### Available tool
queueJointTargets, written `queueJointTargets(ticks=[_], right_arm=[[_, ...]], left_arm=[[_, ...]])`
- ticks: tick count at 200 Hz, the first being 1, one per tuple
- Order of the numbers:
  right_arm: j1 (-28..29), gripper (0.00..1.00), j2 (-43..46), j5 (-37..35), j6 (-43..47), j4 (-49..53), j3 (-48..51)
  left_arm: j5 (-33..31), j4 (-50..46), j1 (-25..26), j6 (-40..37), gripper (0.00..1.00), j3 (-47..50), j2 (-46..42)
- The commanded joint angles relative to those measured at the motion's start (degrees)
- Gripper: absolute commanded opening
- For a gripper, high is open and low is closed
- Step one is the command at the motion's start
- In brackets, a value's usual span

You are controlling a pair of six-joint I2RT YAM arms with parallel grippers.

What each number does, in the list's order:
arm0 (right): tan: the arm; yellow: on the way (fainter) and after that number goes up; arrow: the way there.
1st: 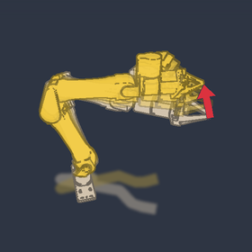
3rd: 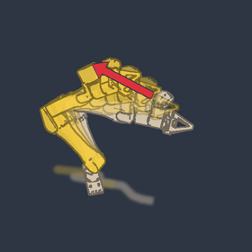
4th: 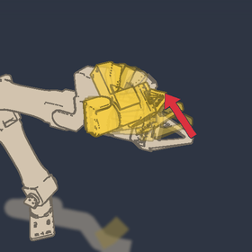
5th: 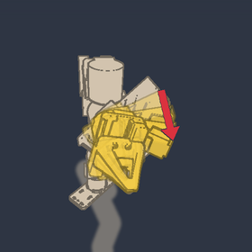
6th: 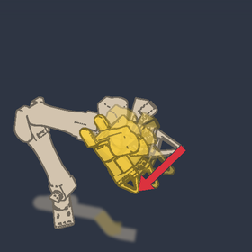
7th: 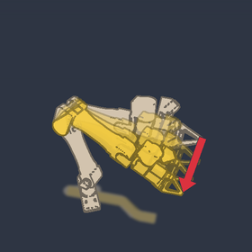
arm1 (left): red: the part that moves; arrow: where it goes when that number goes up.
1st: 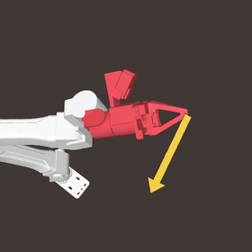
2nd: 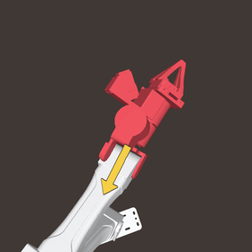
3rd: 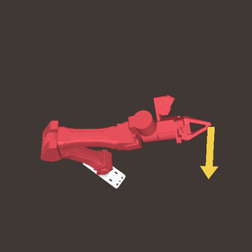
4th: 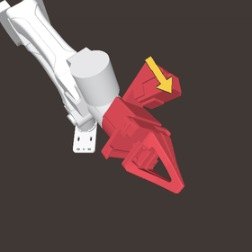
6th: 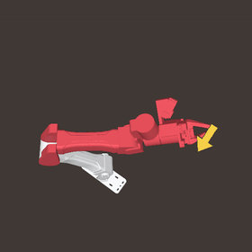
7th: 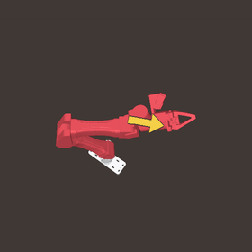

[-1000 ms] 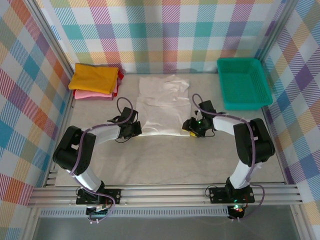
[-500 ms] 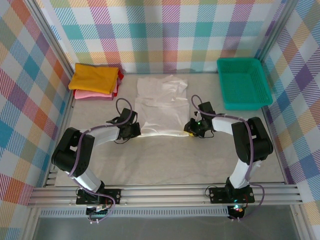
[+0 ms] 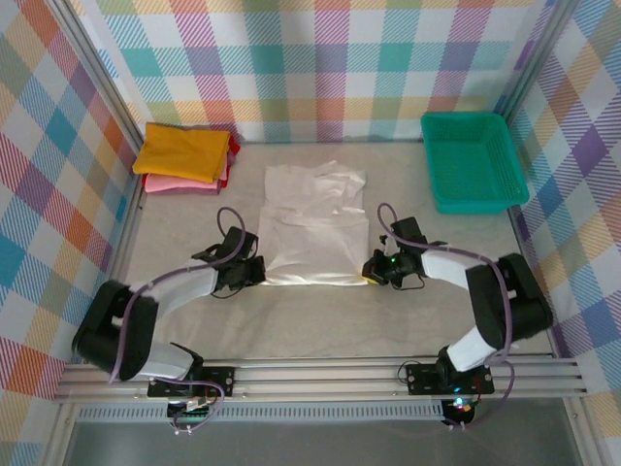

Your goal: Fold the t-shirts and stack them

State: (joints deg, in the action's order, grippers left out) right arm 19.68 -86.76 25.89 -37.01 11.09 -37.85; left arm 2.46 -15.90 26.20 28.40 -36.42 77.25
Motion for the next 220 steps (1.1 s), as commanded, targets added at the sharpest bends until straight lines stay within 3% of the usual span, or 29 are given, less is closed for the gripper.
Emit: queueJointTargets(ticks=[1,39,77,141,220], right_arm=[[0.22,0.0,7.57,2.06,-1.12,6.57,2.6],[0.35,0.0,19.23,0.88,-1.64,15.83,1.31],[0.18,0.0,19.44,-1.7,-2.16,19.34,-8.14],[-3.22,0.0,0.43,-5.2,2.18,18.45,-32.72],[-6.23,0.0,-23.18,-7.64,3.07,18.94,-54.5]], left_arm=[[-0.94,-9.42,1.02,1.61,0.0,3.17,-8.76],[0.8,-17.85,2.71,4.11,0.0,1.8,-21.44],[-2.33,-19.85,2.14,2.24,0.0,-8.1,-21.09],[2.99,-11.91,-8.14,-7.34,0.0,-27.98,-0.09],[6.38,-10.6,-13.34,-14.95,0.0,-51.6,28.85]])
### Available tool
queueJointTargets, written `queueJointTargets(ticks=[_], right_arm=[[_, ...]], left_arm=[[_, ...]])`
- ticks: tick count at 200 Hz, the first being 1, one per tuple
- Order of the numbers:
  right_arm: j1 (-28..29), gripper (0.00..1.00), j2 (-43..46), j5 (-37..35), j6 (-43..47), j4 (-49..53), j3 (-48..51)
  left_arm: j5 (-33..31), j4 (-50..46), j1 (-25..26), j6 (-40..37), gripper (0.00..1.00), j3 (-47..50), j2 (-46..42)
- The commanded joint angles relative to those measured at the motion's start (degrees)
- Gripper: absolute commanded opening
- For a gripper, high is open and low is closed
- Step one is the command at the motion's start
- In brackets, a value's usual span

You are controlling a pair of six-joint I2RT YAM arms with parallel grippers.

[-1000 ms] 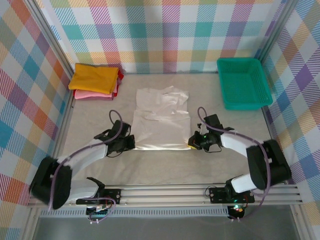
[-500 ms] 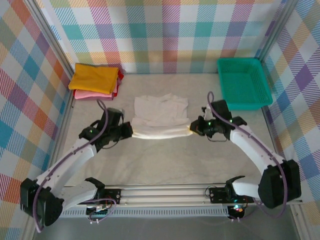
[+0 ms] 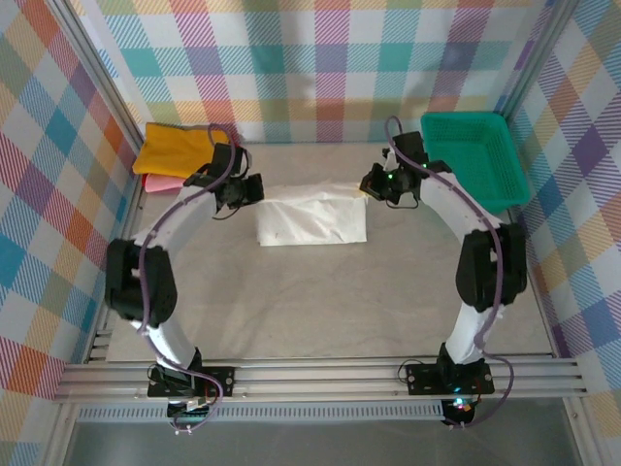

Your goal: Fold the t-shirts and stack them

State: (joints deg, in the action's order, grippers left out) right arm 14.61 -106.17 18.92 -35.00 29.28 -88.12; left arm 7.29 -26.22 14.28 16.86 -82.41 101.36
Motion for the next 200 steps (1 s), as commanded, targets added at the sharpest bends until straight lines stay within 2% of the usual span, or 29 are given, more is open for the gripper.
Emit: queueJointTargets(ticks=[1,26,29,33,39,46,53,64,76,83,97,106,122,132,140,157,173,200], right_arm=[[-1.16,0.0,-4.0,-0.74,1.03,0.72,-4.29],[-1.65,0.0,-9.5,-0.93,0.64,0.78,-9.23],[-1.69,0.03,-10.22,-1.02,0.56,0.76,-9.93],[-1.77,0.07,-11.12,-1.07,0.47,0.58,-10.87],[-1.91,0.11,-12.91,-1.01,0.43,0.24,-12.32],[-2.11,0.22,-15.19,-0.78,0.29,0.14,-15.14],[-2.22,0.31,-17.9,-0.2,0.43,0.92,-18.99],[-2.49,0.33,-22.89,1.33,0.54,3.61,-27.1],[-2.6,0.38,-28.09,2.39,0.67,8.31,-37.65],[-2.57,0.4,-30.04,2.36,1.16,11.63,-43.07],[-2.38,0.43,-29.43,3.19,2.31,13.72,-45.37],[-2.01,0.41,-25.98,4.18,3.12,12.15,-41.24],[-0.3,0.34,-17.71,5.41,3.14,4.31,-25.52],[0.57,0.1,-13.34,6.88,1.86,-1.7,-15.98],[1.07,0.0,-10.96,8.36,-0.12,-6.82,-9.31],[1.36,0.0,-9.87,8.23,-1.52,-13.24,-2.38],[0.83,0.0,-14.21,7.18,-0.12,-10.08,-5.17],[-0.68,0.0,-20.57,5.43,-0.94,-12.46,-7.77]], left_arm=[[1.52,-0.35,-1.48,-3.41,0.0,-5.85,5.04],[1.22,-1.75,-2.57,-4.26,0.0,-12.87,11.72],[1.05,-1.59,-2.66,-4.41,0.0,-13.53,12.34],[0.89,-1.4,-2.72,-4.51,0.05,-14.54,13.59],[0.76,-1.45,-2.85,-4.84,0.2,-16.36,15.18],[0.28,-2.14,-2.94,-5.35,0.35,-19.11,17.43],[-0.51,-2.95,-3.01,-5.96,0.37,-22.26,19.63],[-2.78,-4.39,-3.03,-6.47,0.38,-27.48,22.88],[-5.32,-6.67,-3.27,-5.95,0.5,-33.41,25.79],[-6.38,-8.15,-3.3,-5.09,0.53,-36.06,26.48],[-4.38,-7.71,-2.77,-4.0,0.51,-35.27,24.13],[-3.16,-4.49,-1.69,-3.04,0.48,-29.81,20.17],[-2.02,4.91,1.27,-2.57,0.48,-15.98,12.44],[-1.19,9.63,2.67,-1.48,0.44,-8.72,9.11],[0.19,15.11,3.18,-0.4,0.42,-3.56,7.73],[0.73,20.39,3.23,1.38,0.41,2.23,8.18],[-1.1,19.12,2.49,1.51,0.4,1.86,11.63],[-0.94,20.54,0.26,1.81,0.4,0.04,16.76]])
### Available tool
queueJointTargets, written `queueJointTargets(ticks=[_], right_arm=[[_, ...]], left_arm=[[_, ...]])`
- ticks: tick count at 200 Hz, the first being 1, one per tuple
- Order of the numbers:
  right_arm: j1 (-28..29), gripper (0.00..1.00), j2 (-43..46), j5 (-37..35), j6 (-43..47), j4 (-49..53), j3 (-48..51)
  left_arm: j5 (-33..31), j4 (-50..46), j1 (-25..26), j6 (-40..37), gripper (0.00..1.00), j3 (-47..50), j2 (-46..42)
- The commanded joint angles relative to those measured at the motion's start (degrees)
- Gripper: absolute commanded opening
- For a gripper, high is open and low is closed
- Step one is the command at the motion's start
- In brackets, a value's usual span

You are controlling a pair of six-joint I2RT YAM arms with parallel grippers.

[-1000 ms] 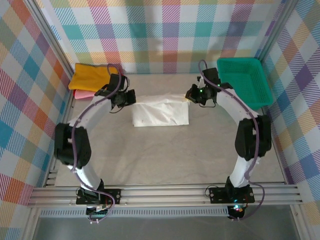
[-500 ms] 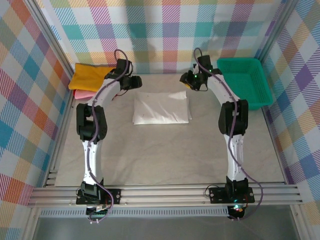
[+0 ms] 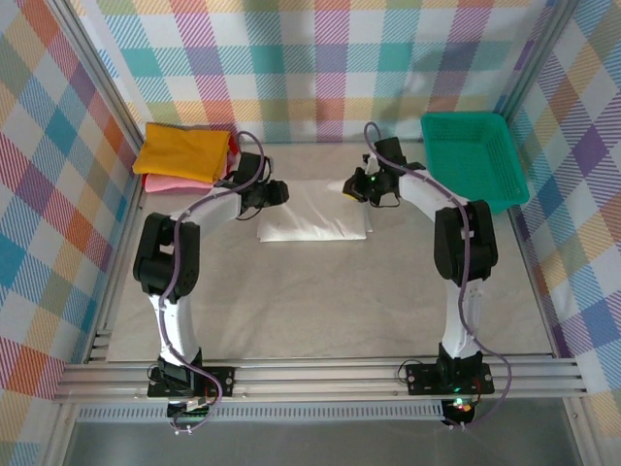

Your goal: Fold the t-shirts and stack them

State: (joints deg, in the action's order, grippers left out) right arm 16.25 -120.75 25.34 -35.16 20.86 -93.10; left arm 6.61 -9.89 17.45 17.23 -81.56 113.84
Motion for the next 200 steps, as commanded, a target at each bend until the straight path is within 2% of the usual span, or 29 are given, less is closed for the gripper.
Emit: queueJointTargets(ticks=[1,35,59,80,101,118,143,163,173,200], right_arm=[[-2.39,0.0,-6.25,-1.0,-0.88,-4.02,-3.01],[-3.92,0.0,-11.94,-0.67,-4.83,-7.41,-4.02],[-3.95,0.0,-12.69,0.06,-5.37,-7.37,-4.17],[-3.95,0.0,-9.73,0.25,-4.49,-5.83,-4.72],[-3.19,0.06,-4.03,0.49,-1.31,-2.66,-5.03],[-1.03,0.15,1.7,-4.06,3.25,1.56,-3.38],[3.34,0.18,8.12,-11.38,7.92,4.07,2.39],[5.81,0.18,8.89,-13.74,9.14,4.72,5.76],[6.41,0.17,8.25,-13.79,8.93,4.28,6.94],[7.16,0.16,5.49,-15.05,8.66,4.45,6.9]], left_arm=[[-0.27,4.24,-2.98,1.46,0.4,-0.94,4.5],[0.22,4.64,-3.83,2.37,0.43,-4.93,9.45],[0.44,4.53,-3.92,3.4,0.47,-5.82,9.97],[0.92,5.42,-3.92,4.82,0.53,-4.17,6.06],[1.57,7.74,-3.92,6.41,0.56,0.81,-1.2],[1.75,8.38,-3.92,7.13,0.62,5.81,-6.74],[2.78,6.9,-4.31,6.98,0.73,12.23,-13.12],[5.2,7.47,-5.38,7.64,0.77,16.93,-15.71],[4.94,6.84,-5.73,7.74,0.84,18.4,-16.02],[8.65,6.28,-6.2,7.79,0.84,20.18,-14.72]])
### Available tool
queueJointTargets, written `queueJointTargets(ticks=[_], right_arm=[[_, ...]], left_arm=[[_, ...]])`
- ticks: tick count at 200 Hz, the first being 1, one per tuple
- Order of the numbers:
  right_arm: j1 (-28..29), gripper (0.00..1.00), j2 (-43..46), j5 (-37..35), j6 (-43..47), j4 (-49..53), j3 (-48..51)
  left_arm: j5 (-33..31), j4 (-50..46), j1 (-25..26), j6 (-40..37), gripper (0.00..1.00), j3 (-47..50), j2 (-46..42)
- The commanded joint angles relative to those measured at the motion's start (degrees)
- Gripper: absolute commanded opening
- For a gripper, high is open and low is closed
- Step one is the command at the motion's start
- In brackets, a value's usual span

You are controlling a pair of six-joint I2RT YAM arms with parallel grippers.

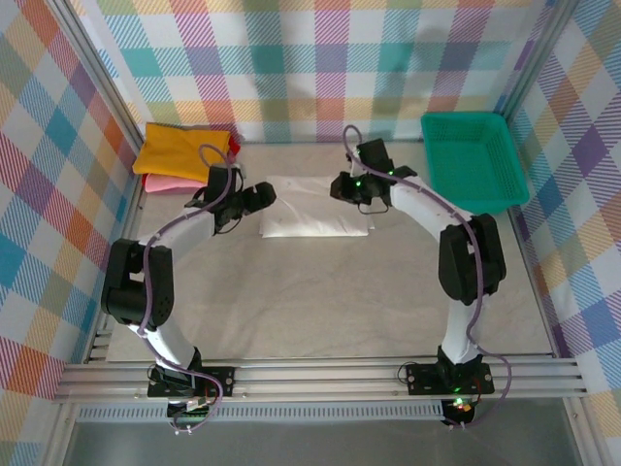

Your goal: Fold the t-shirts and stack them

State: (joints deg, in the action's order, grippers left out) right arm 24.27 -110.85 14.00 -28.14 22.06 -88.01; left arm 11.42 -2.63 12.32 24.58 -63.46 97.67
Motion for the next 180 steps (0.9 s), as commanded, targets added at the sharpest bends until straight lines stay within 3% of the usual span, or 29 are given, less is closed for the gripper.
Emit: queueJointTargets(ticks=[1,94,132,180], right_arm=[[-0.84,0.16,-4.53,-3.71,1.62,3.25,1.75],[-1.07,0.16,-12.01,-1.39,-0.5,1.61,1.6],[-1.07,0.15,-11.87,-1.27,-0.6,1.21,2.07],[-1.37,0.15,-11.14,-0.79,-1.01,0.09,3.1]], left_arm=[[3.95,-0.93,-1.07,0.5,0.84,2.14,1.46],[6.68,1.55,0.92,1.87,0.84,3.07,9.22],[4.49,0.96,2.01,0.55,0.84,2.23,9.28],[4.55,-0.99,1.92,-1.31,0.81,-5.09,15.56]])
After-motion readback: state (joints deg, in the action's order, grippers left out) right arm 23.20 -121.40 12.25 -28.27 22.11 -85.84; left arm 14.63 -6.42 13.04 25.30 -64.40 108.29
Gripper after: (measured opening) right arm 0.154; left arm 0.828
